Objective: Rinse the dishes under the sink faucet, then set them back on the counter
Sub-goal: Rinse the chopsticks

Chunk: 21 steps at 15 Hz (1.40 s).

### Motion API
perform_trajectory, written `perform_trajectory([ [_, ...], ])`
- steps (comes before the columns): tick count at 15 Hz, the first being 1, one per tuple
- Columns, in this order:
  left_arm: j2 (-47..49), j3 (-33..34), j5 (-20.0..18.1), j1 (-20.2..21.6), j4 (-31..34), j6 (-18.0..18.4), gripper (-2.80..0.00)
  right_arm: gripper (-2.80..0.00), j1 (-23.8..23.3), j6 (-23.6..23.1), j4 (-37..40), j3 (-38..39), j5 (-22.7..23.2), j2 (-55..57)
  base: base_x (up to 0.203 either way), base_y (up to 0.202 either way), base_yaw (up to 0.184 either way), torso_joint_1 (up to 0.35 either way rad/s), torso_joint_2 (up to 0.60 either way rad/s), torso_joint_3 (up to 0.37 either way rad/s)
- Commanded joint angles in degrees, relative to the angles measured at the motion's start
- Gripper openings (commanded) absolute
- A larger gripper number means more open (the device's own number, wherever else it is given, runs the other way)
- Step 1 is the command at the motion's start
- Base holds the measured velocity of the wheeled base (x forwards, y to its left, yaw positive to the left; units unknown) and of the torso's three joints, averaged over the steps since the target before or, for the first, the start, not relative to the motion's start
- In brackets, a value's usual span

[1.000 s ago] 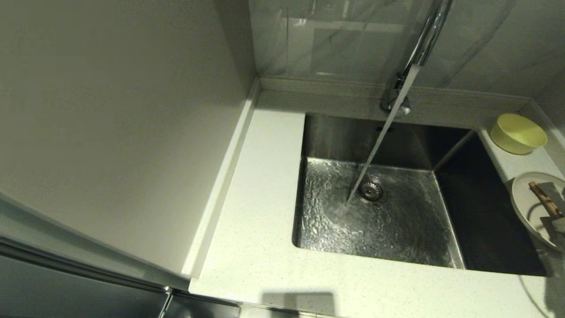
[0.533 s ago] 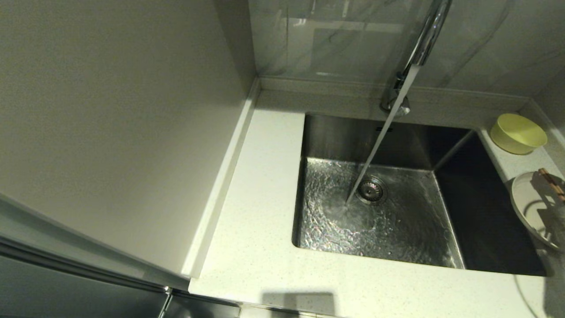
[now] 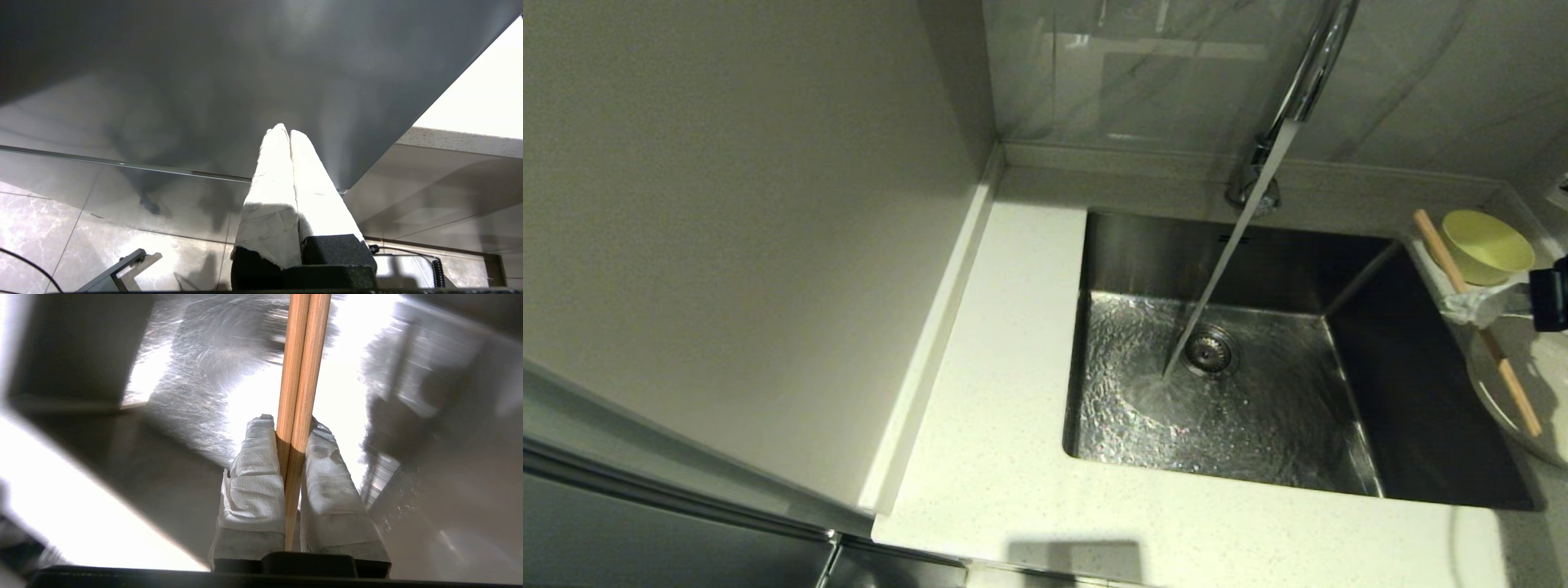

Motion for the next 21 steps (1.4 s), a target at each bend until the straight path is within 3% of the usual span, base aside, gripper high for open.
perform_trajectory([
  [1, -0.1, 0.0, 0.0, 0.0, 0.0, 0.0, -2.80, -2.80, 10.2, -0.1, 0.1, 2.8, 1.1, -1.4, 0.000, 0.000, 0.000, 0.000, 0.00, 0.000],
  [3, -0.1, 0.0, 0.0, 0.0, 0.0, 0.0, -2.80, -2.80, 19.4, 2.5, 0.6, 3.5, 1.5, 0.1, 0.000, 0.000, 0.000, 0.000, 0.00, 0.000],
  [6, -0.1, 0.0, 0.0, 0.0, 0.0, 0.0, -2.80, -2.80, 28.6, 22.7, -7.1, -1.0, 1.8, 5.4, 0.000, 0.000, 0.000, 0.000, 0.00, 0.000],
  [8, -0.1, 0.0, 0.0, 0.0, 0.0, 0.0, -2.80, -2.80, 31.7, 30.3, -15.1, -5.6, 0.2, 10.5, 0.000, 0.000, 0.000, 0.000, 0.00, 0.000],
  [9, -0.1, 0.0, 0.0, 0.0, 0.0, 0.0, -2.80, -2.80, 32.4, 32.1, -16.6, -8.7, -2.7, 13.0, 0.000, 0.000, 0.000, 0.000, 0.00, 0.000],
  [11, -0.1, 0.0, 0.0, 0.0, 0.0, 0.0, -2.80, -2.80, 33.0, 33.5, -17.7, -11.4, -10.2, 15.5, 0.000, 0.000, 0.000, 0.000, 0.00, 0.000],
  [18, -0.1, 0.0, 0.0, 0.0, 0.0, 0.0, -2.80, -2.80, 27.8, 33.4, -18.0, -8.9, -12.2, 14.1, 0.000, 0.000, 0.000, 0.000, 0.00, 0.000],
  [21, -0.1, 0.0, 0.0, 0.0, 0.0, 0.0, -2.80, -2.80, 25.1, 31.1, -18.1, -6.7, -11.0, 12.5, 0.000, 0.000, 0.000, 0.000, 0.00, 0.000],
])
